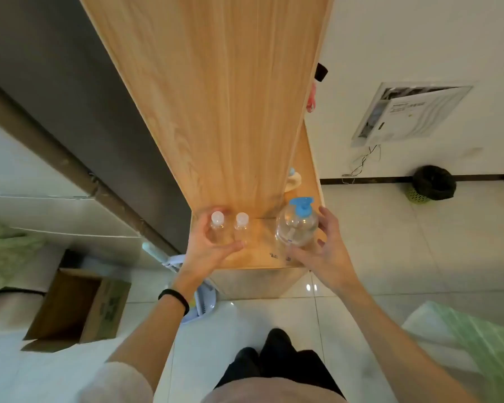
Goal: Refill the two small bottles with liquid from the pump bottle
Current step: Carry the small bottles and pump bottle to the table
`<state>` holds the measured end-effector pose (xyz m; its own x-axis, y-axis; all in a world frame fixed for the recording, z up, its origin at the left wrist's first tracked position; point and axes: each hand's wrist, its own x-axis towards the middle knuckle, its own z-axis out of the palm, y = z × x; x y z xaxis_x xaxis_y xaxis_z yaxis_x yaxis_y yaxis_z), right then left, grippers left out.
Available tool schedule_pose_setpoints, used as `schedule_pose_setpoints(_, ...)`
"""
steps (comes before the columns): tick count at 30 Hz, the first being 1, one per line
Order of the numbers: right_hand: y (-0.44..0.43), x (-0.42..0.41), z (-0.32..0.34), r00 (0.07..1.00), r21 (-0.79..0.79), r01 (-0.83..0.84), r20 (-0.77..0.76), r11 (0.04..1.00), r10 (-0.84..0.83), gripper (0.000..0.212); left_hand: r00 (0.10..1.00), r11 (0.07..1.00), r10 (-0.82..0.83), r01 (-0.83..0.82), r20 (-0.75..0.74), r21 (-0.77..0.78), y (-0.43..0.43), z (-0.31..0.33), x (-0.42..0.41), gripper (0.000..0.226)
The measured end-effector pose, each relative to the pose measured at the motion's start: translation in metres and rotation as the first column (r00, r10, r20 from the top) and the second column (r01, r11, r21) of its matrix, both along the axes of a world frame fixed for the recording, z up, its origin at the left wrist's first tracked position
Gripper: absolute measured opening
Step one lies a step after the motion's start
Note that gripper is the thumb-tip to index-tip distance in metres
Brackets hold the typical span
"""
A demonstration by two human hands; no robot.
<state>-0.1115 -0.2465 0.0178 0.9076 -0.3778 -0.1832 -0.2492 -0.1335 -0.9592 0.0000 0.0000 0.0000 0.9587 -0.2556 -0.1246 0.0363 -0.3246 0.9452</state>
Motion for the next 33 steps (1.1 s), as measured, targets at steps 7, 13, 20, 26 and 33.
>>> schedule_pose_setpoints(7, -0.004, 0.016, -0.005, 0.998, -0.014, 0.001, -0.069, 1.000, -0.001, 0.111, 0.991, 1.000, -0.005, 0.007, -0.130, 0.014, -0.010, -0.016, 0.010, 0.070)
schedule_pose_setpoints(13, -0.002, 0.028, -0.014, 0.995, -0.125, -0.007, -0.096, 0.992, -0.005, 0.103, 0.994, 0.998, -0.021, 0.026, -0.107, 0.050, -0.019, -0.012, 0.011, 0.061)
schedule_pose_setpoints(20, 0.000, 0.035, -0.017, 0.994, -0.191, 0.042, -0.092, 0.981, -0.060, 0.092, 0.988, 1.000, 0.000, 0.003, -0.152, 0.020, -0.029, -0.010, 0.011, 0.047)
schedule_pose_setpoints(26, -0.002, 0.037, -0.008, 0.988, -0.215, 0.026, -0.141, 0.976, -0.057, 0.080, 0.968, 0.993, 0.034, -0.060, -0.247, -0.097, -0.028, -0.004, -0.003, 0.033)
schedule_pose_setpoints(33, 0.012, -0.026, 0.010, 0.992, 0.297, 0.120, -0.082, 0.947, -0.099, 0.074, 0.900, 0.923, -0.111, -0.063, -0.421, -0.379, -0.003, 0.007, -0.040, 0.038)
